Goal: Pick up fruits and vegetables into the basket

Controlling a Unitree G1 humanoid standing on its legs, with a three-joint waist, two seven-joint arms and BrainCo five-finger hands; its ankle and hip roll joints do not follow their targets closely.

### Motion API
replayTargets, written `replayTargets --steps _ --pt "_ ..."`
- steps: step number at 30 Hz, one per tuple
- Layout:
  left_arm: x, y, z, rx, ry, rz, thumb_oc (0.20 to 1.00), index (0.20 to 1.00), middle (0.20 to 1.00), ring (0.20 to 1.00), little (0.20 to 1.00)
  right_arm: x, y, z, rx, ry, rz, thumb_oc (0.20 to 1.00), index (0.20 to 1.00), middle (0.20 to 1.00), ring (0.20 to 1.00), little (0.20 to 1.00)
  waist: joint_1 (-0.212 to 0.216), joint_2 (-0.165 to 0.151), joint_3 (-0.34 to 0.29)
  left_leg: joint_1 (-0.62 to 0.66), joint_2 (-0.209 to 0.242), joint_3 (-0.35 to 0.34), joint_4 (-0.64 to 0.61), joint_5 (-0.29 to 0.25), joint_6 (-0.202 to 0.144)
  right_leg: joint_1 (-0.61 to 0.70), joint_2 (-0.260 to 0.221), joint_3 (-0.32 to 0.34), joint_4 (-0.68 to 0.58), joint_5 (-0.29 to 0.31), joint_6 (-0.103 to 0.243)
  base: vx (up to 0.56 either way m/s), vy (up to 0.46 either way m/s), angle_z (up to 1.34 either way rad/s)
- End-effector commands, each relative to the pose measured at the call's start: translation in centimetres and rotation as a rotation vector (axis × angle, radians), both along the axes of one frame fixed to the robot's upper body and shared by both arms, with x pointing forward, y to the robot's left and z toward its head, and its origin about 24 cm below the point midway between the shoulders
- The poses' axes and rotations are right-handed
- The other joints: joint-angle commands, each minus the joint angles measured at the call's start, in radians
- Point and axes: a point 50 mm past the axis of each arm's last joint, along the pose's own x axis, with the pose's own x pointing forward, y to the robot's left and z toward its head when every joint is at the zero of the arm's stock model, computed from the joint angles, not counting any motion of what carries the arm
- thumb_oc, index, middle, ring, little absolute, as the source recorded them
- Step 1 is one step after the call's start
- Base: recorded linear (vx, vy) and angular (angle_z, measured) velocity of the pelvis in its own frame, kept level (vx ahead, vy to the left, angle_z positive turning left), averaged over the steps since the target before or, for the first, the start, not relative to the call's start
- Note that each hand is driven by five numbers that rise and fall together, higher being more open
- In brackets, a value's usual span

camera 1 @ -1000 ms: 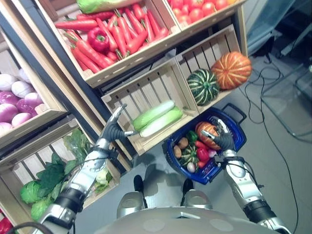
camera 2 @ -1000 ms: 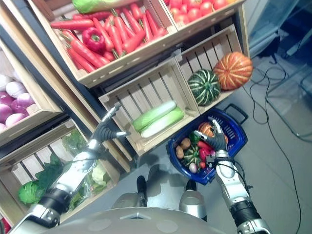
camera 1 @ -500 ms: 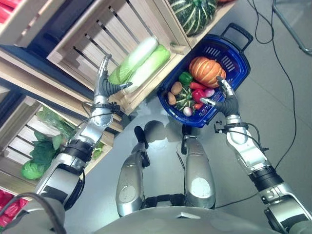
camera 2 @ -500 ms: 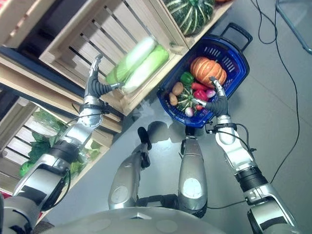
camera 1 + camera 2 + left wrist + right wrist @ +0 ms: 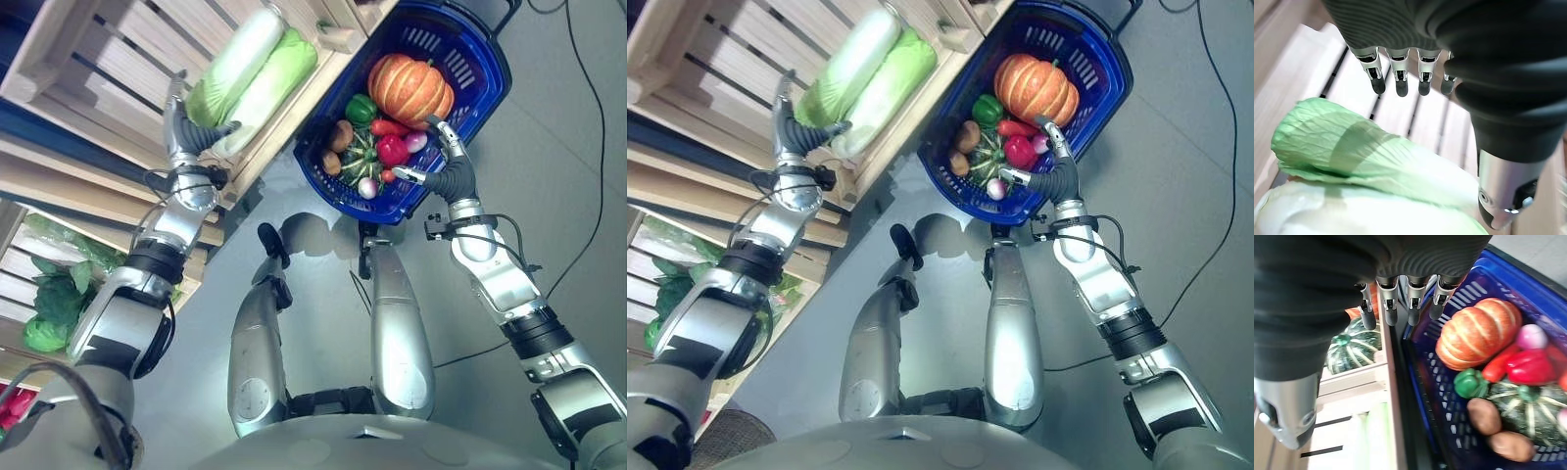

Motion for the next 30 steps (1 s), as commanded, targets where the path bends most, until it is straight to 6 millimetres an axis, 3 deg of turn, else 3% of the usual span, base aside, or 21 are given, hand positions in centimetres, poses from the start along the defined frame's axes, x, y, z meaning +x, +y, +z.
replayTargets --steps 1,5,6,8,9,12,22,23,30 --pt "-0.2 3.3 2.5 -0.046 -0.083 0.160 1.000 1.000 1.000 1.000 1.000 -1.1 0.2 0.8 0.021 -0.046 0.045 1.000 1.000 1.000 1.000 1.000 -0.041 -0.016 -0.029 -0.070 0.007 0.023 0.147 -0.109 -0.015 -0.024 0.055 0.006 -0.026 -0.001 0.029 0.04 0.038 -0.06" --pt "-0.1 4.8 3.7 -0.037 -0.077 0.251 1.000 1.000 1.000 1.000 1.000 -1.4 0.1 0.4 0.037 -0.026 0.050 1.000 1.000 1.000 1.000 1.000 -0.058 -0.026 -0.029 -0.115 0.010 0.026 0.172 -0.115 -0.016 -0.066 0.065 0.025 -0.013 -0.002 0.025 0.06 0.026 -0.09" --pt "-0.1 5.1 3.6 -0.036 -0.067 0.264 1.000 1.000 1.000 1.000 1.000 -1.5 0.1 0.2 0.039 -0.014 0.050 1.000 1.000 1.000 1.000 1.000 -0.061 -0.028 -0.029 -0.102 0.008 0.015 0.184 -0.143 -0.025 -0.051 0.065 0.031 -0.001 -0.031 0.031 0.03 0.014 -0.07" --pt "-0.1 6.0 4.6 -0.022 -0.071 0.321 1.000 1.000 1.000 1.000 1.000 -1.4 0.0 0.0 0.059 0.002 0.048 1.000 1.000 1.000 1.000 1.000 -0.067 -0.032 -0.029 -0.141 0.014 0.028 0.190 -0.121 -0.015 -0.087 0.069 0.034 -0.008 -0.001 0.022 0.01 0.011 -0.02" --pt "-0.2 6.2 4.5 -0.024 -0.063 0.338 1.000 1.000 1.000 1.000 1.000 -1.5 -0.1 -0.3 0.069 0.019 0.046 1.000 1.000 1.000 1.000 1.000 -0.069 -0.033 -0.029 -0.130 0.012 0.016 0.202 -0.149 -0.025 -0.073 0.069 0.040 0.002 -0.030 0.029 0.10 0.036 -0.07" --pt "-0.2 7.3 5.4 -0.039 -0.055 0.423 1.000 1.000 1.000 1.000 1.000 -1.5 -0.2 -1.0 0.077 0.044 0.031 1.000 1.000 1.000 1.000 1.000 -0.080 -0.037 -0.029 -0.152 0.016 0.020 0.215 -0.155 -0.026 -0.096 0.070 0.048 0.005 -0.028 0.031 0.04 0.031 -0.09" --pt "0.0 8.4 6.3 -0.005 0.020 0.476 1.000 1.000 1.000 1.000 1.000 -1.4 -0.1 -1.7 0.121 0.074 0.021 1.000 1.000 1.000 1.000 1.000 -0.092 -0.045 -0.029 -0.185 0.021 0.020 0.233 -0.162 -0.024 -0.125 0.080 0.064 -0.002 -0.018 0.032 0.00 0.000 -0.01" --pt "0.3 8.6 5.0 -0.029 0.159 0.457 1.000 1.000 1.000 1.000 1.000 -1.1 0.1 -1.7 0.129 0.087 0.022 1.000 1.000 1.000 1.000 1.000 -0.101 -0.048 -0.029 -0.205 0.025 0.022 0.244 -0.165 -0.024 -0.143 0.085 0.074 -0.004 -0.010 0.036 0.01 0.014 -0.09" --pt "0.4 8.8 2.4 -0.105 0.332 0.413 1.000 1.000 1.000 1.000 1.000 -0.6 0.3 -1.2 0.122 0.092 0.024 1.000 1.000 1.000 1.000 1.000 -0.108 -0.048 -0.029 -0.214 0.029 0.032 0.246 -0.164 -0.028 -0.153 0.085 0.080 -0.014 -0.002 0.041 0.02 0.021 -0.04"
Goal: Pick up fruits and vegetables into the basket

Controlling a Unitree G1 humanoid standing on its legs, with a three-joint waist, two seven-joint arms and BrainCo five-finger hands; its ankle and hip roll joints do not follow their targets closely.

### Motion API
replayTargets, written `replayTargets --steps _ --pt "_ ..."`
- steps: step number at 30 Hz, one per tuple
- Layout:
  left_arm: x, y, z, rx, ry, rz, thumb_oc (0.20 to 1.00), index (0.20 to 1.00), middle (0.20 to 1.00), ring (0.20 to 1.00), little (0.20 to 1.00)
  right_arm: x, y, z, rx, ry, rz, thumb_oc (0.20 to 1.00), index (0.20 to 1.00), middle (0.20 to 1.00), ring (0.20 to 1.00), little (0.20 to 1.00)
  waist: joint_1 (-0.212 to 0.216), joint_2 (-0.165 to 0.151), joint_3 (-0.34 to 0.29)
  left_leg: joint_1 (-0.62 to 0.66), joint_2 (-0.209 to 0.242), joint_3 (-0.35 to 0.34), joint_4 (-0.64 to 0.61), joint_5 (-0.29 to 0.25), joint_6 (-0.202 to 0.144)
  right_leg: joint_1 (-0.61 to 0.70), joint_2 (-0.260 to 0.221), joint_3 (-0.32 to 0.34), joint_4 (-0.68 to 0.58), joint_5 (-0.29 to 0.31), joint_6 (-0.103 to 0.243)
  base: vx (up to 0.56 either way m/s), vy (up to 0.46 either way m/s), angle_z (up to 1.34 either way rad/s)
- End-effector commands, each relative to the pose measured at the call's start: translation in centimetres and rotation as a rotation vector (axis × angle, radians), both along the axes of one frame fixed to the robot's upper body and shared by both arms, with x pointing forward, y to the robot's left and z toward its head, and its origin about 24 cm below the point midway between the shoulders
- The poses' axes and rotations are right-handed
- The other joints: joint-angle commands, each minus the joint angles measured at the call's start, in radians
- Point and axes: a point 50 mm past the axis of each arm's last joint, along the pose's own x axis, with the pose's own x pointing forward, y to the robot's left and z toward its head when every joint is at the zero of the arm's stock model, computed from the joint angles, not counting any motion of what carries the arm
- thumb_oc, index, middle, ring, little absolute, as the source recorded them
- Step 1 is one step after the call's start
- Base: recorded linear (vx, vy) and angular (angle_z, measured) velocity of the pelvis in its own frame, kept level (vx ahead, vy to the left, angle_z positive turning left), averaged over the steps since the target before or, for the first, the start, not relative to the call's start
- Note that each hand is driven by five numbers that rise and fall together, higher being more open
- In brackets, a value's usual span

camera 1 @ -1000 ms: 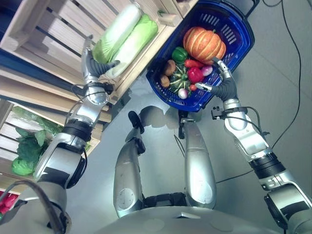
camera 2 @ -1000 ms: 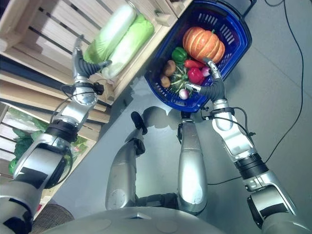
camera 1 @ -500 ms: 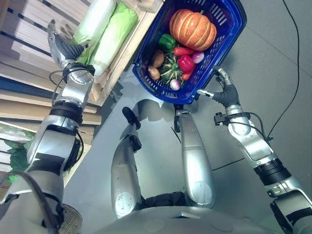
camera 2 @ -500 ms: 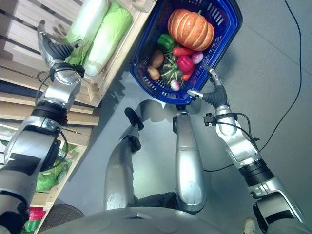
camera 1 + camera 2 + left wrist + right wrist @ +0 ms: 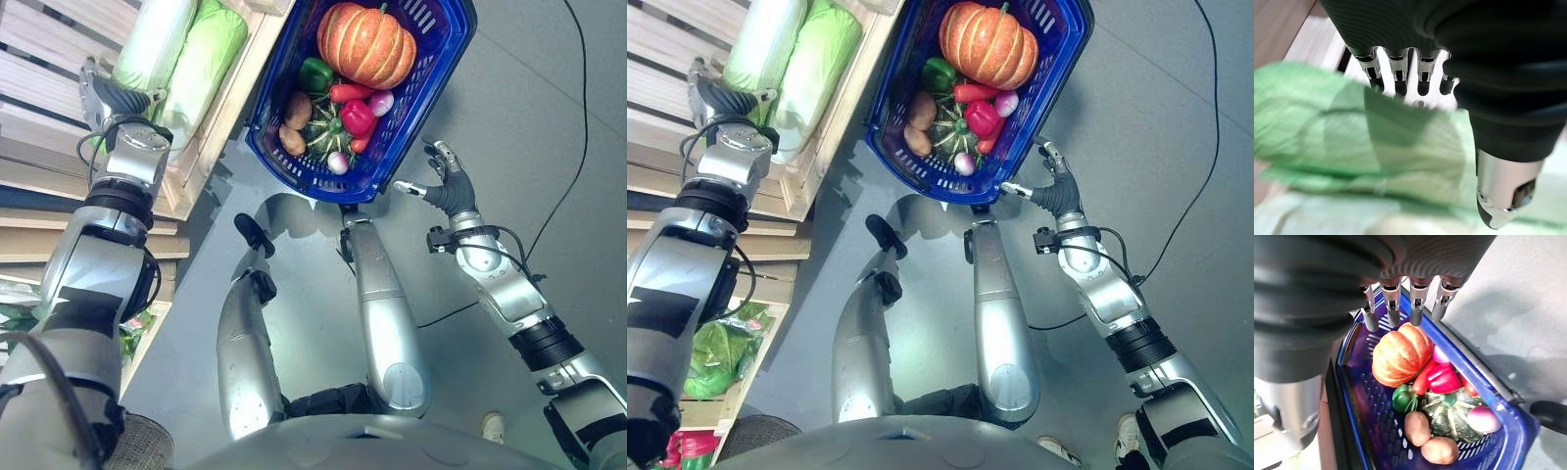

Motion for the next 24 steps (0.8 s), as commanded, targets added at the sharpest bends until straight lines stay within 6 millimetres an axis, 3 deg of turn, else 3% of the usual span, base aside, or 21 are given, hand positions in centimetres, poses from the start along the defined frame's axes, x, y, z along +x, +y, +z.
replayTargets --steps 1,8,20,21,22,23,24 --pt "-1.1 2.6 -1.4 -0.046 0.086 0.061 1.000 1.000 1.000 1.000 1.000 0.1 0.9 0.5 0.068 -0.016 0.016 1.000 1.000 1.000 1.000 1.000 -0.011 -0.044 -0.029 -0.074 -0.011 0.012 0.162 -0.119 -0.008 -0.010 0.038 0.032 -0.039 0.000 0.062 0.00 0.000 0.00" --pt "-1.6 2.9 -4.1 -0.108 0.255 0.036 1.000 1.000 1.000 1.000 1.000 0.5 0.7 0.9 0.058 0.008 0.020 1.000 1.000 1.000 1.000 1.000 -0.019 -0.043 -0.029 -0.099 -0.008 0.011 0.187 -0.126 -0.006 -0.035 0.042 0.047 -0.024 -0.003 0.059 0.04 0.037 -0.08" --pt "-3.1 3.9 -7.0 -0.217 0.443 0.098 1.000 1.000 1.000 1.000 1.000 0.8 0.6 0.8 0.054 0.032 0.016 1.000 1.000 1.000 1.000 1.000 -0.026 -0.047 -0.029 -0.137 -0.005 0.003 0.216 -0.135 -0.003 -0.073 0.048 0.060 -0.003 -0.005 0.052 0.02 0.022 -0.07" --pt "-3.0 3.8 -7.1 -0.231 0.449 0.078 0.740 0.740 0.740 0.740 0.740 0.8 0.6 0.8 0.054 0.031 0.016 1.000 1.000 1.000 1.000 1.000 -0.026 -0.048 -0.029 -0.140 -0.005 0.002 0.218 -0.136 -0.003 -0.076 0.049 0.061 -0.001 -0.004 0.052 0.01 0.003 -0.06" --pt "-3.0 3.7 -7.3 -0.243 0.456 0.058 0.416 0.416 0.416 0.416 0.416 0.8 0.6 0.9 0.054 0.031 0.015 1.000 1.000 1.000 1.000 1.000 -0.026 -0.048 -0.029 -0.143 -0.003 0.001 0.220 -0.136 -0.002 -0.078 0.050 0.061 0.001 -0.003 0.051 0.01 0.006 -0.07" --pt "-2.8 3.4 -7.6 -0.268 0.464 0.008 0.200 0.200 0.200 0.200 0.200 0.9 0.6 0.9 0.053 0.029 0.017 1.000 1.000 1.000 1.000 1.000 -0.026 -0.049 -0.029 -0.147 -0.002 0.001 0.220 -0.135 -0.003 -0.082 0.050 0.061 0.001 -0.003 0.052 0.01 0.005 -0.07" --pt "-2.7 3.1 -7.8 -0.291 0.466 -0.021 0.200 0.200 0.200 0.200 0.200 0.9 0.7 0.9 0.053 0.029 0.018 1.000 1.000 1.000 1.000 1.000 -0.026 -0.049 -0.029 -0.148 -0.002 0.000 0.219 -0.135 -0.003 -0.082 0.051 0.062 0.001 -0.003 0.051 0.01 0.011 -0.04"
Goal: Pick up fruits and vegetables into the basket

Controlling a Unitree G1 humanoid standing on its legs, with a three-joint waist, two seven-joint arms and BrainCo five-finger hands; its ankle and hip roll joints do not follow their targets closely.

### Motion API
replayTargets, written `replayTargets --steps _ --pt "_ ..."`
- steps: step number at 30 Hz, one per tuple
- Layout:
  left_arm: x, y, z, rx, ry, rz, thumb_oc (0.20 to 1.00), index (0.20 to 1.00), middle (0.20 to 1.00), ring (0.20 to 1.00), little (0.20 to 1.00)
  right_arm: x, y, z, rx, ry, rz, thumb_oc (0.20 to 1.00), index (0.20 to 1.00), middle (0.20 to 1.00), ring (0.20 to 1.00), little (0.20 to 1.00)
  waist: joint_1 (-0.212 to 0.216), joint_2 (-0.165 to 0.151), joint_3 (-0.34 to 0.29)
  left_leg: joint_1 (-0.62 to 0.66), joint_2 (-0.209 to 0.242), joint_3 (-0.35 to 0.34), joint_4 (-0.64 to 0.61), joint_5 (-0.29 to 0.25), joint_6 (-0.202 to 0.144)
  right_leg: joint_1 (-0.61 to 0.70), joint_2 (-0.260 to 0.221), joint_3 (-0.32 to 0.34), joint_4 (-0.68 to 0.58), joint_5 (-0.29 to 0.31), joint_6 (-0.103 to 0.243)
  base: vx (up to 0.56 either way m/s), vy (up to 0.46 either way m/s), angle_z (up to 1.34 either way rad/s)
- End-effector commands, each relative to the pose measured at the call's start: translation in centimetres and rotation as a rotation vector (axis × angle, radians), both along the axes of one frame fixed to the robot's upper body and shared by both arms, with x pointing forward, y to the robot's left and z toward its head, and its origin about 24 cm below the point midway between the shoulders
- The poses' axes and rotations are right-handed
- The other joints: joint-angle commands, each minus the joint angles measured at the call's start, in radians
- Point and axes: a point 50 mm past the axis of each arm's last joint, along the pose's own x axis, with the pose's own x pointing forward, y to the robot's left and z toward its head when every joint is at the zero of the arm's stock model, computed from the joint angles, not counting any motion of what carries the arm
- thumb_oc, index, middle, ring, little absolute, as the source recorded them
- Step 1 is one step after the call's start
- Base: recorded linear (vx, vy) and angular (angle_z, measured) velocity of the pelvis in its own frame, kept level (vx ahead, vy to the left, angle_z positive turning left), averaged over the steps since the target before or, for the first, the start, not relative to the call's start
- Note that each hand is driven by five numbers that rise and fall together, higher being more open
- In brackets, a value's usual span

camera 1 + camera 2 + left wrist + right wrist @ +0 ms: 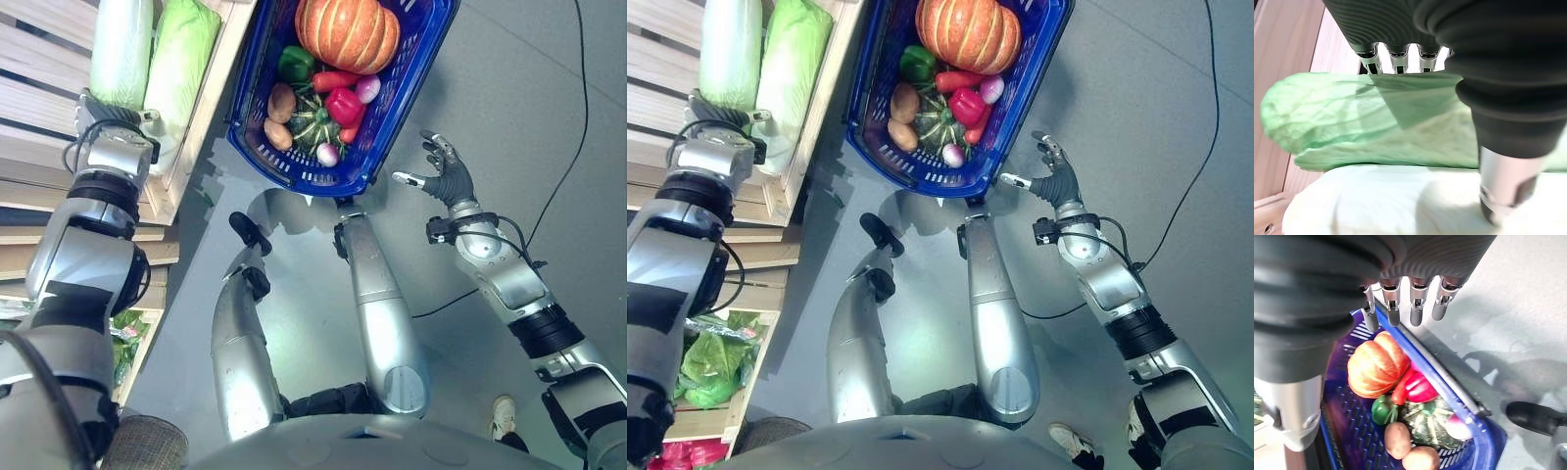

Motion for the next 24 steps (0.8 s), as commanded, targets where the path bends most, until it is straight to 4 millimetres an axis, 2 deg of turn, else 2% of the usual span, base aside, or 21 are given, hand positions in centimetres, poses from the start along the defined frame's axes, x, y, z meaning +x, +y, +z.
replayTargets --steps 1,4,12,19,24 --pt "-1.7 0.1 -7.5 -0.234 0.236 -0.075 0.200 0.200 0.200 0.200 0.200 -0.3 0.5 -0.1 0.050 -0.010 0.015 1.000 1.000 1.000 1.000 1.000 -0.021 -0.047 -0.025 -0.080 -0.031 -0.005 0.125 -0.089 0.013 -0.001 0.017 0.008 -0.034 -0.007 0.047 0.00 0.000 0.00" --pt "-1.5 -0.3 -7.7 -0.258 0.210 -0.095 0.200 0.200 0.200 0.200 0.200 -0.3 0.5 0.1 0.044 -0.014 0.015 1.000 1.000 1.000 1.000 1.000 -0.021 -0.046 -0.025 -0.082 -0.032 -0.006 0.127 -0.090 0.014 -0.006 0.017 0.010 -0.029 -0.009 0.046 0.00 0.000 0.00" --pt "-0.4 -3.0 -7.9 -0.411 0.034 -0.179 0.200 0.200 0.200 0.200 0.200 -0.8 0.3 0.9 0.039 -0.070 0.027 1.000 1.000 1.000 1.000 1.000 -0.014 -0.035 -0.025 -0.039 -0.043 -0.007 0.108 -0.092 0.019 0.032 0.016 0.008 -0.034 -0.021 0.044 0.00 0.008 0.02" --pt "-0.6 -4.5 -8.0 -0.552 -0.215 -0.295 0.200 0.200 0.200 0.200 0.200 -2.0 1.2 4.4 0.077 -0.257 0.160 1.000 1.000 1.000 1.000 1.000 0.014 -0.020 -0.025 0.040 -0.055 -0.001 0.077 -0.090 0.022 0.114 -0.008 -0.019 -0.058 -0.025 0.047 -0.01 -0.007 0.03" --pt "-1.5 -5.1 -7.1 -0.531 -0.414 -0.365 0.200 0.200 0.200 0.200 0.200 -2.4 2.0 6.6 0.126 -0.323 0.326 1.000 1.000 1.000 1.000 1.000 0.056 -0.009 -0.025 0.092 -0.066 -0.012 0.056 -0.092 0.027 0.175 -0.029 -0.047 -0.085 -0.023 0.049 -0.02 -0.048 0.09"
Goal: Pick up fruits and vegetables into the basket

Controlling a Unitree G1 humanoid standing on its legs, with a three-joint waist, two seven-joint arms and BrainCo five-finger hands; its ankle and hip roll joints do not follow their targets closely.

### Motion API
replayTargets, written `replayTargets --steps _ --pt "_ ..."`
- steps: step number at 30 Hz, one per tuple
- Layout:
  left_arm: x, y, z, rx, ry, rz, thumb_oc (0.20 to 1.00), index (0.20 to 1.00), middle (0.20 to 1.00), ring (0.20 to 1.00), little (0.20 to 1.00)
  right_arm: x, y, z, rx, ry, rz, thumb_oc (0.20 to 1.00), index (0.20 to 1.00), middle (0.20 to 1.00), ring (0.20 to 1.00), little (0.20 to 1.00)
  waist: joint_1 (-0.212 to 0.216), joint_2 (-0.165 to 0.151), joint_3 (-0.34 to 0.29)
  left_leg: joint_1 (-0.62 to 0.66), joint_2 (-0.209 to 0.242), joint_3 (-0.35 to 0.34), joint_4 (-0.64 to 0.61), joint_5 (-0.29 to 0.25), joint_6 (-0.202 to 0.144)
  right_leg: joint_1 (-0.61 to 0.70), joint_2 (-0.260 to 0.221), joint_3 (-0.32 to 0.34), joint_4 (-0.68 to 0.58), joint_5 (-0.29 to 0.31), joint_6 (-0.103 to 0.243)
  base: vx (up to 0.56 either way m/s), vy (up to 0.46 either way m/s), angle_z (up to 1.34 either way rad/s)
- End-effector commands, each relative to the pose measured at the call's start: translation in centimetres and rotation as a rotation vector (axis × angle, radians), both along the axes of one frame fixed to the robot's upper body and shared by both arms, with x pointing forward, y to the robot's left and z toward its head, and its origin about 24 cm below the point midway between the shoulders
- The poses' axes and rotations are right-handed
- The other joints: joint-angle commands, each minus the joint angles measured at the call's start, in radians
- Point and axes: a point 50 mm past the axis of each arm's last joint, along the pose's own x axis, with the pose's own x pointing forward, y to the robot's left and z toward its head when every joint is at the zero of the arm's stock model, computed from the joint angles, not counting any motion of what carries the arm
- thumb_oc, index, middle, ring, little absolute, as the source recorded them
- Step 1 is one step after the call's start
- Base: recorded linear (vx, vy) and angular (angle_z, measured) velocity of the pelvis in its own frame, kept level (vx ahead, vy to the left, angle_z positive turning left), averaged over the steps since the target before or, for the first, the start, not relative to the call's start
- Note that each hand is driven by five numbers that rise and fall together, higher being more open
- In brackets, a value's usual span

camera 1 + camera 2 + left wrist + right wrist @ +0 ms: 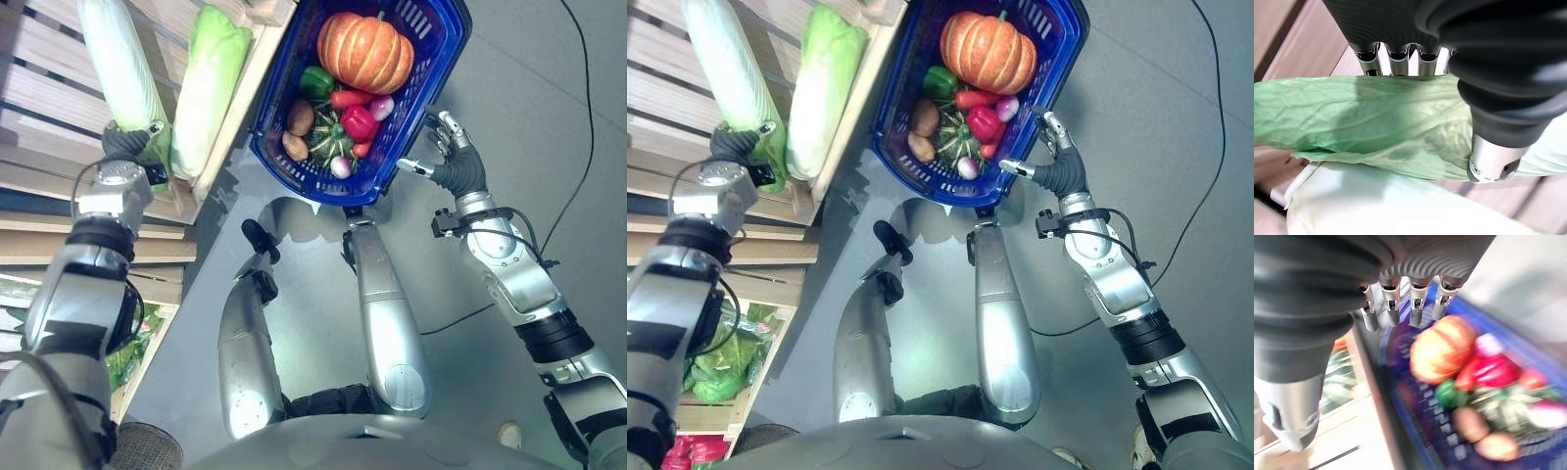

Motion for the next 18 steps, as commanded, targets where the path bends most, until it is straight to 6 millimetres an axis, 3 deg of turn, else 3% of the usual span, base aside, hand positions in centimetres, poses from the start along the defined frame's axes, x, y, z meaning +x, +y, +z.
replayTargets --steps 1,6,13,14,18 --pt "-0.4 -2.5 -1.3 -0.076 -0.102 -0.079 0.200 0.200 0.200 0.200 0.200 -1.1 1.2 2.7 0.064 -0.119 0.160 1.000 1.000 1.000 1.000 1.000 0.000 -0.010 -0.025 -0.022 -0.027 0.006 0.082 -0.087 0.011 0.049 0.009 -0.026 -0.069 -0.020 0.043 -0.04 -0.091 0.16" --pt "-1.1 -3.2 0.8 0.068 -0.272 -0.115 0.200 0.200 0.200 0.200 0.200 -1.1 2.4 4.8 0.077 -0.179 0.268 1.000 1.000 1.000 1.000 1.000 0.062 -0.017 -0.025 0.016 -0.033 -0.015 0.076 -0.090 0.017 0.114 -0.009 -0.070 -0.083 -0.020 0.043 -0.04 -0.125 0.15" --pt "-2.0 -4.4 5.2 0.303 -0.466 -0.139 0.200 0.200 0.200 0.200 0.200 -0.1 4.3 6.7 0.247 -0.146 0.360 1.000 1.000 1.000 1.000 1.000 0.133 -0.028 -0.025 0.055 -0.041 -0.041 0.075 -0.099 0.028 0.180 -0.019 -0.113 -0.091 -0.018 0.044 -0.03 -0.113 0.14" --pt "-2.1 -4.6 6.0 0.333 -0.500 -0.143 0.200 0.200 0.200 0.200 0.200 0.0 4.6 7.1 0.269 -0.151 0.369 1.000 1.000 1.000 1.000 1.000 0.140 -0.028 -0.025 0.039 -0.041 -0.034 0.065 -0.070 0.039 0.167 -0.021 -0.124 -0.104 0.013 0.036 -0.09 -0.080 0.17" --pt "-2.7 -5.7 7.7 0.419 -0.587 -0.157 0.200 0.200 0.200 0.200 0.200 0.3 5.7 7.9 0.377 -0.143 0.407 1.000 1.000 1.000 1.000 1.000 0.168 -0.028 -0.025 0.053 -0.049 -0.048 0.064 -0.072 0.045 0.189 -0.025 -0.138 -0.107 0.015 0.035 -0.03 -0.077 0.17"
